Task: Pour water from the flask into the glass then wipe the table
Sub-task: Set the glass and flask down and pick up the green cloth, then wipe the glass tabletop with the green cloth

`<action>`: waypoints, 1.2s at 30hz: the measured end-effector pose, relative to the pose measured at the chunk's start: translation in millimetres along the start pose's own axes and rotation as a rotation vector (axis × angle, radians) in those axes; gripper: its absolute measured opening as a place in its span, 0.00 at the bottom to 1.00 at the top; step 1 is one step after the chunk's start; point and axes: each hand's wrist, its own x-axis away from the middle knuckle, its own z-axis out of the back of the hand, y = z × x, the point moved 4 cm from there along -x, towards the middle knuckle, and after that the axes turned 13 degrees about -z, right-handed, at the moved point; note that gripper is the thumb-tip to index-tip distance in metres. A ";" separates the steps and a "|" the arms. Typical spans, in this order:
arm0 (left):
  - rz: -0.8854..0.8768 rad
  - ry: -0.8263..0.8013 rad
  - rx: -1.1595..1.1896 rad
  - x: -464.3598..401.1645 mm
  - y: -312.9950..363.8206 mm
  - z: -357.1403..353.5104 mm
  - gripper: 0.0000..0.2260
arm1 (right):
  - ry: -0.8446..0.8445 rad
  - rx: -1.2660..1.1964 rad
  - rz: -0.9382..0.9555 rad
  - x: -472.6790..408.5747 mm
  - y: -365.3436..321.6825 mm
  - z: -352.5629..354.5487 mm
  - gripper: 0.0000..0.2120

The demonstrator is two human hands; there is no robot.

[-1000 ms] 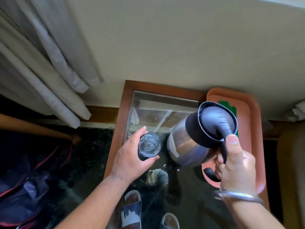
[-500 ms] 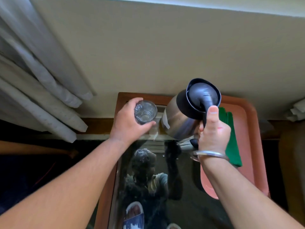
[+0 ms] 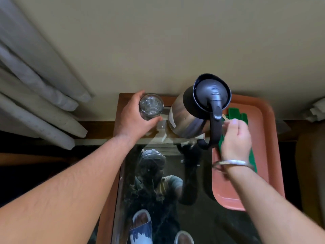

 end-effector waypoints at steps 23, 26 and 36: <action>0.068 -0.383 -0.750 252.9 -74.8 -5.2 0.50 | -0.784 -0.188 -0.449 115.1 40.4 64.2 0.15; 0.078 -0.370 -0.725 253.6 -76.3 -5.2 0.50 | -0.657 0.241 -0.390 141.5 92.7 54.3 0.19; 0.045 -0.327 -0.625 257.6 -78.2 -4.7 0.53 | -0.345 1.099 0.534 128.4 107.5 -110.2 0.34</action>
